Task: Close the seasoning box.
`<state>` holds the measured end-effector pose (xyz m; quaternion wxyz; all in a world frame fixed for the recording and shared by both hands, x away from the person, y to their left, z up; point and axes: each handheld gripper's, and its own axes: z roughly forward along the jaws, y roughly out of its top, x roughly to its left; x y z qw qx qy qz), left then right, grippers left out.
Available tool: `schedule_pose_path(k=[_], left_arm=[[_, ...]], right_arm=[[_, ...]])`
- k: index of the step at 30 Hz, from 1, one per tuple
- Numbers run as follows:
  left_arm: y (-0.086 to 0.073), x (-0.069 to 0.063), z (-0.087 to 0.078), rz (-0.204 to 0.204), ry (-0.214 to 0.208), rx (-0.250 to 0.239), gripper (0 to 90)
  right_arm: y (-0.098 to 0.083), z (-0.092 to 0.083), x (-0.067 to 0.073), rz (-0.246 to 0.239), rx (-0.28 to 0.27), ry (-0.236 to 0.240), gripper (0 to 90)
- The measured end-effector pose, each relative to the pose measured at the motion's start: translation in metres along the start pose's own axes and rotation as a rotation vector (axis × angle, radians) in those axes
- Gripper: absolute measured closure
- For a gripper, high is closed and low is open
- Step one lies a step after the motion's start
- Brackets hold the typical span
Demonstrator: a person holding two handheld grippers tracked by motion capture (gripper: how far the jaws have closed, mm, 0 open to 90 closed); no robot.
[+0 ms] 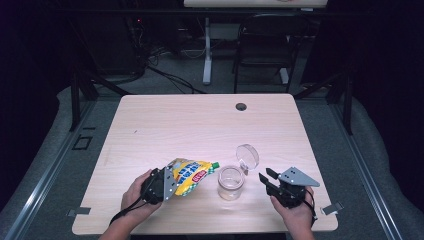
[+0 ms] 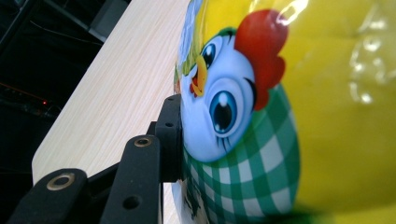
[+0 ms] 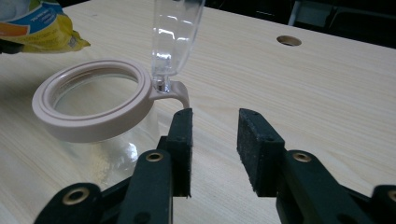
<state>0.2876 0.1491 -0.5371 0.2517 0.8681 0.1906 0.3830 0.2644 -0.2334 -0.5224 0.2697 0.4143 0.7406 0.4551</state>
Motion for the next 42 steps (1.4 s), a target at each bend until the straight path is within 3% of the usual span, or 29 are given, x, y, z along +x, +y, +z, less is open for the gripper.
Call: schedule_pose_path(k=[11, 18, 21, 42], left_arm=[[0.004, -0.004, 0.002, 0.038, 0.006, 0.005, 63.1], [0.008, -0.008, 0.003, 0.074, 0.010, 0.016, 63.2], [0.008, -0.008, 0.003, 0.084, 0.011, 0.014, 63.1], [0.012, -0.012, 0.004, 0.097, 0.005, 0.021, 63.1]], right_arm=[[0.003, -0.003, 0.014, -0.100, 0.013, -0.018, 68.2], [0.005, -0.003, 0.028, -0.223, 0.027, -0.034, 68.3], [0.005, -0.003, 0.031, -0.249, 0.028, -0.039, 68.5], [0.014, -0.002, 0.056, -0.427, 0.013, -0.043, 69.7]])
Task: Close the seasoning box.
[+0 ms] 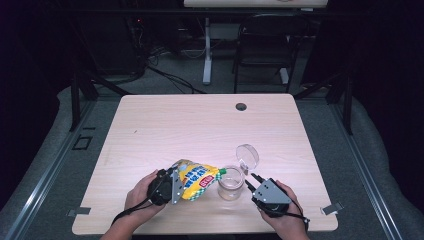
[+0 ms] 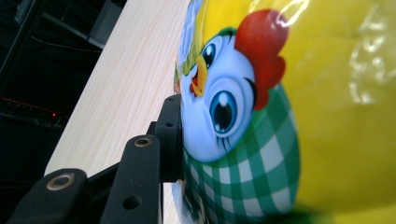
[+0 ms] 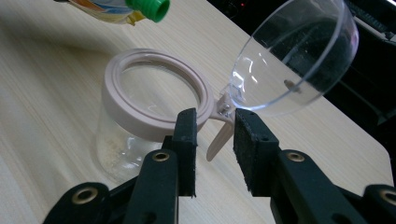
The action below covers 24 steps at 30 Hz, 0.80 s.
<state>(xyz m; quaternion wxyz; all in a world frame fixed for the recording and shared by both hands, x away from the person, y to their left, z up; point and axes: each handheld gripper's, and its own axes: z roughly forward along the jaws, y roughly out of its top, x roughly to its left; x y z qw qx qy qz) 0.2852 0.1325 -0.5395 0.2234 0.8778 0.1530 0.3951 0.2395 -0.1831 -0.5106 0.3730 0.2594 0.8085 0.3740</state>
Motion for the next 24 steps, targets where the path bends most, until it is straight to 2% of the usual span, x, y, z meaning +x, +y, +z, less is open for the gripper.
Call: schedule_pose_path(k=[4, 9, 12, 16, 18, 24], left_arm=[[0.001, 0.000, 0.001, 0.003, 0.006, -0.003, 63.1], [0.002, -0.001, 0.001, 0.010, 0.014, 0.002, 63.1], [0.004, -0.001, 0.002, 0.028, 0.028, 0.011, 63.2], [0.004, -0.002, 0.002, 0.025, 0.037, 0.010, 63.2], [0.005, -0.001, 0.002, 0.029, 0.036, 0.011, 63.1], [0.007, -0.002, 0.001, 0.064, 0.042, 0.019, 63.1]], right_arm=[[0.004, 0.001, 0.004, -0.034, -0.006, -0.005, 69.7], [0.007, 0.003, 0.006, -0.049, -0.009, -0.011, 69.5], [0.009, 0.004, 0.008, -0.063, -0.011, -0.013, 69.5], [0.010, 0.005, 0.011, -0.072, -0.013, -0.009, 69.5], [0.012, 0.007, 0.014, -0.093, -0.018, -0.013, 69.4], [0.015, 0.008, 0.017, -0.125, -0.019, -0.021, 69.2]])
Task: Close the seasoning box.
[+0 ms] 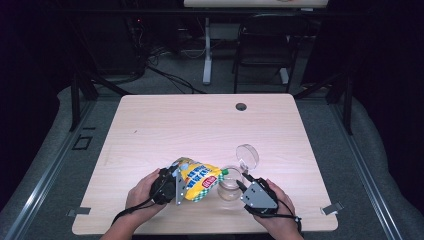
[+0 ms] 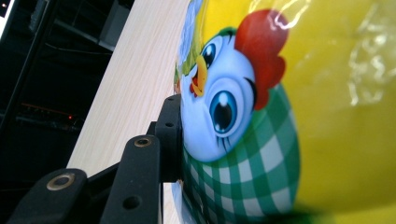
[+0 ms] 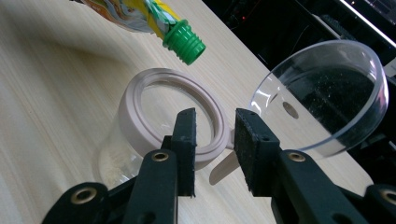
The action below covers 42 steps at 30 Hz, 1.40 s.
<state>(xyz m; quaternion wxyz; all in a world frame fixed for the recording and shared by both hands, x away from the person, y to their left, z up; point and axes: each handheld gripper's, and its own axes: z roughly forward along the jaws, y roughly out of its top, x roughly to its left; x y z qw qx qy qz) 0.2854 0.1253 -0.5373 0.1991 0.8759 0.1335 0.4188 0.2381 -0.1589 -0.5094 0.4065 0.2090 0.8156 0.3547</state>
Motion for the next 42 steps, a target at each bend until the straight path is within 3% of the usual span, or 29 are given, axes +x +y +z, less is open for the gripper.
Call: schedule_pose_path(k=[8, 20, 31, 42], left_arm=[[0.000, 0.001, 0.000, 0.006, -0.006, 0.005, 63.2], [0.002, 0.000, 0.003, 0.026, -0.011, 0.013, 63.2], [0.002, 0.000, 0.006, 0.063, 0.008, 0.032, 63.2], [0.006, -0.002, 0.007, 0.135, 0.054, 0.055, 63.2]], right_arm=[[0.009, 0.004, 0.001, -0.071, 0.011, -0.006, 69.2], [0.015, 0.014, 0.008, -0.235, 0.060, -0.003, 69.7], [0.020, 0.017, 0.010, -0.273, 0.049, -0.029, 69.9], [0.018, 0.019, 0.019, -0.285, 0.038, -0.038, 66.4]])
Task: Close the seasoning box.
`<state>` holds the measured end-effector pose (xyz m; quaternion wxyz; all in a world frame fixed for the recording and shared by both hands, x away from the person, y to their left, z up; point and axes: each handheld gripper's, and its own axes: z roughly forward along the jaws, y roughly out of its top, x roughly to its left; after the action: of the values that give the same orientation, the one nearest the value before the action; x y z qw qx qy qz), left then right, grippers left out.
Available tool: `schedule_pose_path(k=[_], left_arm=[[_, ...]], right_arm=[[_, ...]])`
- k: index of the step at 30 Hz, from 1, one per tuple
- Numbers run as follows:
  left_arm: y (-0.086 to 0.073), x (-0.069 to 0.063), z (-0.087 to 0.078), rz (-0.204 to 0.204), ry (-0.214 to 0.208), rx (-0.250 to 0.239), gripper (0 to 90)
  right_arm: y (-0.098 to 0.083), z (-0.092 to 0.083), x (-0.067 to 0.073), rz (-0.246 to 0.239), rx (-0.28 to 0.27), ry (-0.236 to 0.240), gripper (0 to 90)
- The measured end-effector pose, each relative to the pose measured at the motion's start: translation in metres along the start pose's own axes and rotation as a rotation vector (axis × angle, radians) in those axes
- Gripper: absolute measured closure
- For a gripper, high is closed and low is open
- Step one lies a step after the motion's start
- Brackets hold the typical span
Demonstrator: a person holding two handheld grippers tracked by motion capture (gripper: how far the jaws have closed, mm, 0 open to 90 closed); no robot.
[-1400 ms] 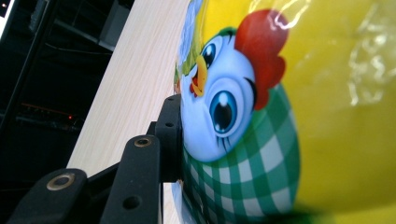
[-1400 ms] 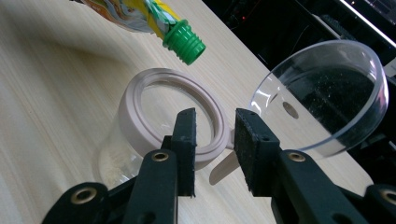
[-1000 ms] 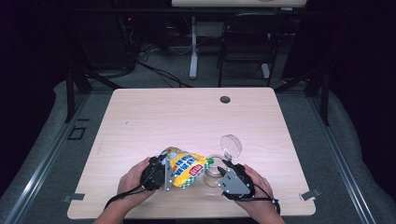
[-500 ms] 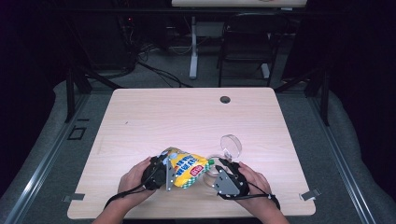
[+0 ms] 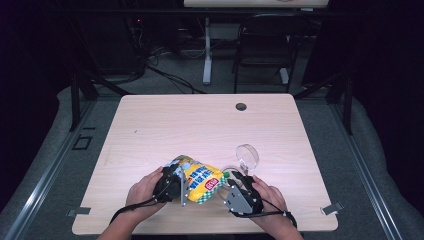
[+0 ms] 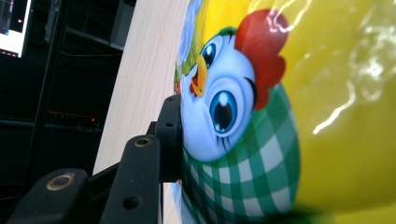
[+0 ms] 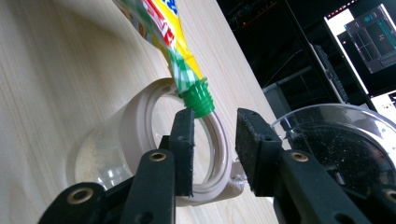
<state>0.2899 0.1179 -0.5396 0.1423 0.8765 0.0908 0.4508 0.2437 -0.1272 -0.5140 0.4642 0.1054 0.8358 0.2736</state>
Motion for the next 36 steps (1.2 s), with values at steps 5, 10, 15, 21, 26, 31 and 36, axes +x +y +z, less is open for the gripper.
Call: schedule_pose_path(k=[5, 10, 15, 21, 26, 31, 36], left_arm=[[0.004, 0.002, 0.000, 0.015, 0.004, 0.004, 63.2], [0.008, 0.004, -0.002, 0.011, 0.006, -0.010, 63.2], [0.012, 0.007, -0.004, 0.029, 0.008, -0.009, 63.2], [0.016, 0.007, -0.004, 0.049, 0.007, -0.012, 63.2], [0.019, 0.005, -0.004, 0.072, 0.015, -0.008, 63.2], [0.020, 0.006, -0.004, 0.086, 0.020, -0.006, 63.2], [0.020, 0.005, -0.004, 0.101, 0.034, -0.002, 63.2]], right_arm=[[0.000, 0.001, 0.001, -0.007, 0.001, -0.002, 66.4], [0.000, 0.002, 0.003, -0.011, 0.002, -0.004, 66.4], [0.002, 0.002, 0.004, -0.031, 0.001, -0.010, 66.4], [0.004, 0.003, 0.004, -0.037, -0.013, -0.022, 66.7], [0.005, 0.004, 0.007, -0.064, -0.010, -0.023, 68.3], [0.005, 0.006, 0.008, -0.076, -0.007, -0.025, 69.7], [0.005, 0.007, 0.008, -0.076, 0.000, -0.018, 70.2]])
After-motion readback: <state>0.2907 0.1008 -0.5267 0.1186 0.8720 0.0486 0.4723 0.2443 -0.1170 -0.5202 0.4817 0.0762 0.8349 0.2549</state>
